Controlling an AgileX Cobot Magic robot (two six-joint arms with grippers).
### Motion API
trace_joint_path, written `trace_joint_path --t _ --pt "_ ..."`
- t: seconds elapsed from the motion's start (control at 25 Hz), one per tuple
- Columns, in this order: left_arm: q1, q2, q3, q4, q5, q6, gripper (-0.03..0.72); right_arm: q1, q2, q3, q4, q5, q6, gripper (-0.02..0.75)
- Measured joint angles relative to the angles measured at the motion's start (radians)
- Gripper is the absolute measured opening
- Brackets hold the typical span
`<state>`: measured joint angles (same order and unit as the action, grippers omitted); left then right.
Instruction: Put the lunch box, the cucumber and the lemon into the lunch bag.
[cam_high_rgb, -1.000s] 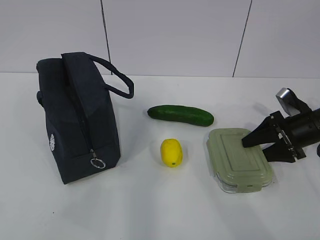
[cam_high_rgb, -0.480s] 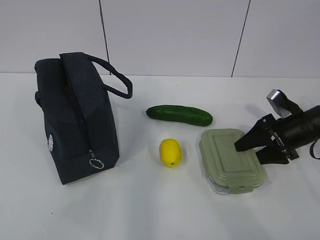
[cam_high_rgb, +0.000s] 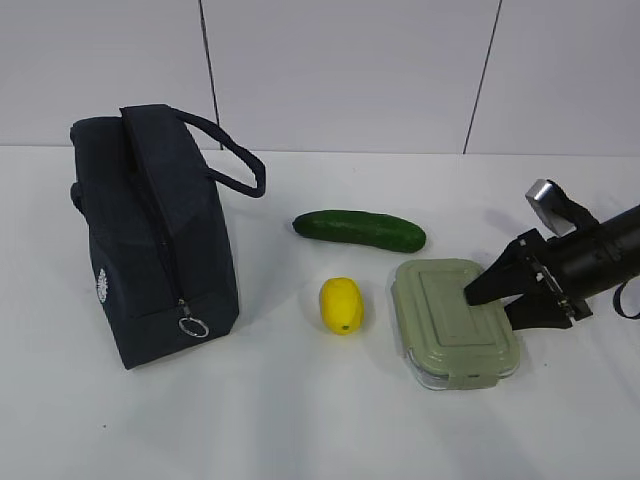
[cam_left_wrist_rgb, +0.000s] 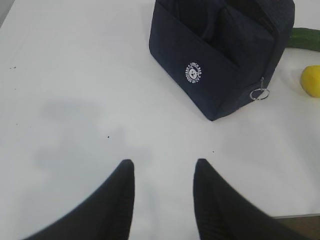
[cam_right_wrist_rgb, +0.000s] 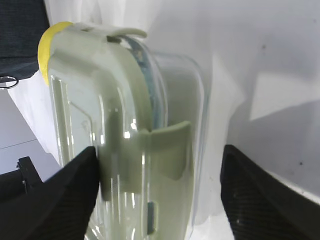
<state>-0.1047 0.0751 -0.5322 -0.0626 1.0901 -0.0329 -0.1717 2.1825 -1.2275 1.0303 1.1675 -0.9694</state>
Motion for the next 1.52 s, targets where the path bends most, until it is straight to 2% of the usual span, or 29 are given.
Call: trace_joint_path --t 0.28,0.44,1.52 --pt "0.000 0.000 0.000 0.000 0.000 0.000 0.276 0.000 0.000 -0.002 0.006 0.019 0.000 0.430" --pt "0.000 0.000 0.000 0.000 0.000 0.000 0.276 0.000 0.000 -0.002 0.006 0.022 -0.004 0.400" --pt "0.000 0.000 0.000 0.000 0.000 0.000 0.276 0.000 0.000 -0.002 0.024 0.021 0.029 0.375"
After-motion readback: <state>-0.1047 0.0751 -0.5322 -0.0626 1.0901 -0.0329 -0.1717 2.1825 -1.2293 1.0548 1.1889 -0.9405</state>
